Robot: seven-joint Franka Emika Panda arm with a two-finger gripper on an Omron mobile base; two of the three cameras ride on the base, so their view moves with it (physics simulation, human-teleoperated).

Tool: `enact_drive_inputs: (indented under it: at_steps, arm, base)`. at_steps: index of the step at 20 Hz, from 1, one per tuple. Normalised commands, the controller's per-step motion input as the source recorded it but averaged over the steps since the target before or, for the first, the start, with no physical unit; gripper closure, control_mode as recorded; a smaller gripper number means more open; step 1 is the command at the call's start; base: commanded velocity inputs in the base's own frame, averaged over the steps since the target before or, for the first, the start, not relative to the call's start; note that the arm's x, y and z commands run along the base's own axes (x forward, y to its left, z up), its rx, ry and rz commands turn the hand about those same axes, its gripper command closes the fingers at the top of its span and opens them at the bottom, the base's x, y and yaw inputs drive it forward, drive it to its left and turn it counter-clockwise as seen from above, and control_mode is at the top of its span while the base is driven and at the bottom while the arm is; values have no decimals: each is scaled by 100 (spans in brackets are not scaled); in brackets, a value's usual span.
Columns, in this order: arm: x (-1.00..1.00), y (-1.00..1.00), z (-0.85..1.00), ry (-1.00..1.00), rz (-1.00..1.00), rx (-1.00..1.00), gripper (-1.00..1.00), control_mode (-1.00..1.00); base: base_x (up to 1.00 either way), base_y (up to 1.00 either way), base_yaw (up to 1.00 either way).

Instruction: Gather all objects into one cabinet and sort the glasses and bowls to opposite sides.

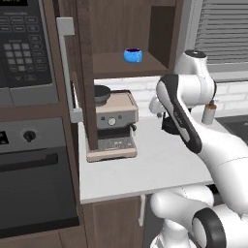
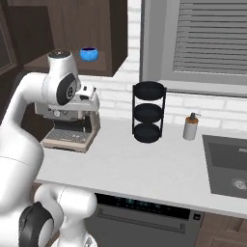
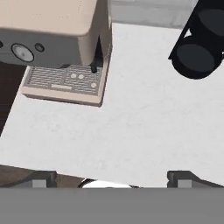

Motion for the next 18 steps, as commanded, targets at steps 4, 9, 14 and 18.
enact_drive_inputs:
  at_steps: [4,9,14,18]
  arm:
    - [3,29,65,-49,3,0,-100,-100]
    - [42,42,63,-36,0,0,-100,-100]
    - [49,23,62,-32,0,1,-100,-100]
    - [53,20,47,-30,0,0,-100,-100]
  base:
    - [0,0,0]
    - [0,0,0]
    - [0,0,0]
    - [0,0,0]
